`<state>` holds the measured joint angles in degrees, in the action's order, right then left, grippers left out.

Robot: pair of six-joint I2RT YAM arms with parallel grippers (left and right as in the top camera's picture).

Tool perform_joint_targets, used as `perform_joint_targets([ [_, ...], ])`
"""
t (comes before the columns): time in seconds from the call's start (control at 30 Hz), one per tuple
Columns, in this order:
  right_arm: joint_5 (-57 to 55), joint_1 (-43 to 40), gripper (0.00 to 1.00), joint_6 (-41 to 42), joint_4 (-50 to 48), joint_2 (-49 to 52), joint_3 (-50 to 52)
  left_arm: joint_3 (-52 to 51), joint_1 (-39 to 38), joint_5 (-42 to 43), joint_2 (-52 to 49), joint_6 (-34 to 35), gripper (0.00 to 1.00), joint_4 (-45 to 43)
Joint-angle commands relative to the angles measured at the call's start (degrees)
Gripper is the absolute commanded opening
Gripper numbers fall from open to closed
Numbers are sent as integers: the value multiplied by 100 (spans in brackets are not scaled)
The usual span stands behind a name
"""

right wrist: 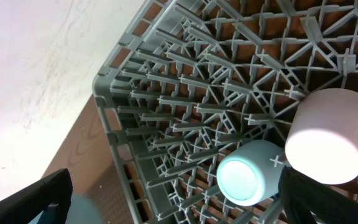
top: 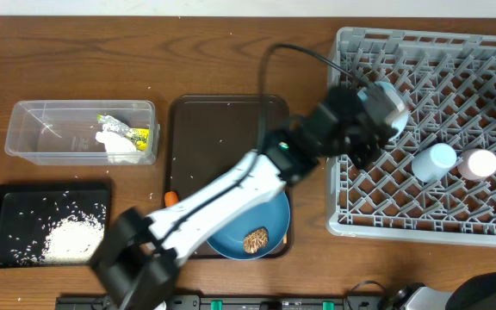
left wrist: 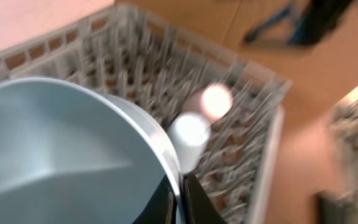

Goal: Sort waste into correct bins and load items into the dishwasher rack

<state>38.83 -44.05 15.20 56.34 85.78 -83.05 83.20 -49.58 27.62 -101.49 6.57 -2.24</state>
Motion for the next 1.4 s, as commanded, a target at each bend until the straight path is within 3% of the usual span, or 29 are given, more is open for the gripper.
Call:
perform_joint_targets([
  [0.0, 22, 37, 99, -111, 22, -20, -4, 42, 289, 1515, 199, 1576, 6, -267],
  [0.17, 22, 37, 99, -111, 26, -20, -2, 39, 656, 2625, 151, 3324, 6, -1167],
  [0.4, 22, 37, 98, -114, 50, -20, -2, -66, 730, 2889, 28, 4911, 6, -2671],
  [0.63, 22, 37, 99, -114, 155, -20, -2, -695, 848, 2326, -138, 6953, 6, -4920],
  [0.83, 20, 37, 99, -114, 155, -20, -4, -1248, 981, 2052, -542, 7851, 6, -6129],
  [1.0, 20, 37, 99, -114, 164, -20, -2, -1408, 892, 1613, -1276, 9123, 6, -8384],
  [1.07, 20, 37, 99, -116, 175, -20, -2, -1410, 863, 1408, -1598, 9645, 6, -8870],
  [1.37, 17, 37, 99, -116, 175, -20, -4, -1410, 761, 1344, -2096, 9807, 6, -8867],
])
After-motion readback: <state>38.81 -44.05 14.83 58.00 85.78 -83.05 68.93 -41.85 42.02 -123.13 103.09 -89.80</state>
